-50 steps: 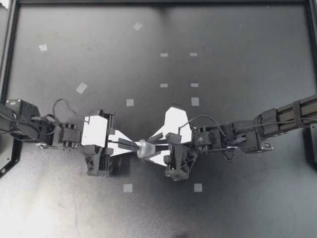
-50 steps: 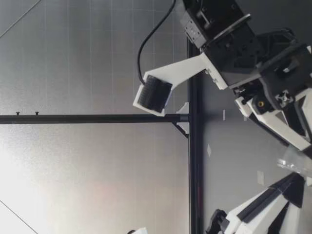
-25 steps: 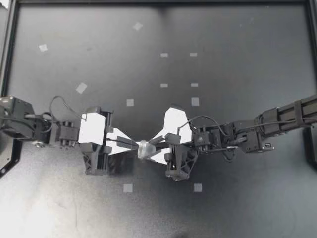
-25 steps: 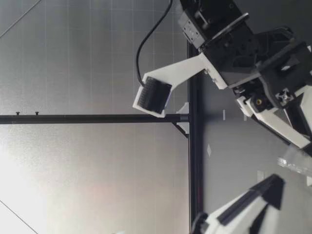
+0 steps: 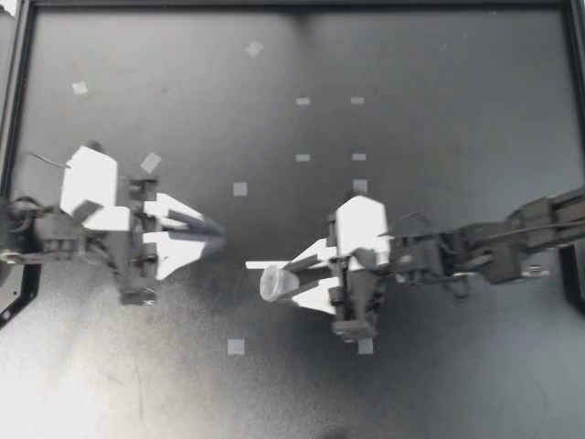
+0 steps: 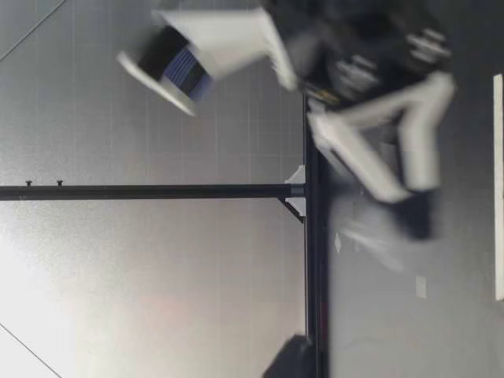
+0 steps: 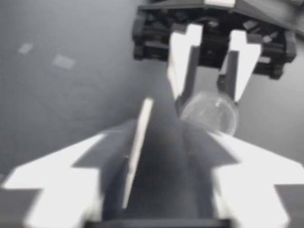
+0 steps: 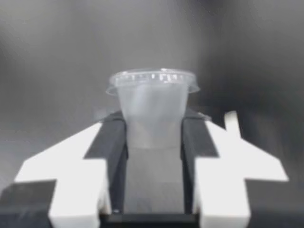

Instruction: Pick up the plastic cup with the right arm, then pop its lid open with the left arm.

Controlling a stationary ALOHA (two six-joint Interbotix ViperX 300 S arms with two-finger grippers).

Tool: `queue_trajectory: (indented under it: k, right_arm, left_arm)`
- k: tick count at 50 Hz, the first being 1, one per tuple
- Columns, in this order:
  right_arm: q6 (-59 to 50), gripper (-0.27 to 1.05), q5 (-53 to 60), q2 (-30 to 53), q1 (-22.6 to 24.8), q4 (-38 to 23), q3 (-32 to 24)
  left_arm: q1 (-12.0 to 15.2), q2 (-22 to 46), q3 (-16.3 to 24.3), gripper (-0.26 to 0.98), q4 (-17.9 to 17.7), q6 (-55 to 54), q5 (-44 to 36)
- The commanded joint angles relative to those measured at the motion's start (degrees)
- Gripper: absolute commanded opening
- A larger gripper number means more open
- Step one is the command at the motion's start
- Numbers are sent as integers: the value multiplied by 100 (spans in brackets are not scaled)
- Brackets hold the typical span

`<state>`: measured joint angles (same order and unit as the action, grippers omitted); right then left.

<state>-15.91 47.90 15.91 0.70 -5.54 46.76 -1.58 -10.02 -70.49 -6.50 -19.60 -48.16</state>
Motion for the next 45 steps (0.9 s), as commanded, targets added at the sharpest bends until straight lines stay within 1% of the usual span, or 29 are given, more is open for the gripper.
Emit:
queue_trajectory:
  k: [1, 3, 5, 9, 13, 14, 16, 20, 27, 30, 39, 45]
  right_arm:
    - [149, 31, 1028, -308, -35, -9, 237]
    - [255, 31, 1477, -316, -44, -9, 334]
    - [343, 31, 1925, -308, -53, -9, 404]
    - [492, 31, 2689, -229, -88, 0, 483]
    - [563, 31, 3217, -114, -149, 0, 492]
    - [563, 31, 3287, -79, -167, 0, 483]
    - [571, 31, 3366, -9, -220, 0, 448]
    - [580, 31, 3366, 97, -264, 0, 369]
    - [580, 31, 3357, 246, -272, -9, 202]
    - [580, 31, 3357, 272, -272, -18, 167]
    - [589, 31, 3349, 237, -272, -123, 123]
    - [606, 31, 3296, 264, -272, -132, 53]
  left_arm:
    - [-9, -123, 0, 72, -18, -589, -105]
    - [-9, -79, 35, 78, -18, -984, -70]
    - [-9, -35, 88, 80, -18, -1424, -44]
    - [-9, 35, 193, 74, -26, -2461, -35]
    - [-9, 70, 316, 66, -26, -3656, -114]
    - [-9, 70, 369, 63, -18, -4078, -149]
    - [-9, 70, 431, 60, -9, -4579, -193]
    - [-9, 70, 536, 56, 44, -5265, -308]
    - [-9, 26, 659, 56, 105, -5520, -580]
    - [-9, 9, 729, 56, 123, -5528, -598]
    - [-9, 0, 765, 56, 123, -5537, -589]
    - [-62, 9, 844, 56, 149, -5537, -589]
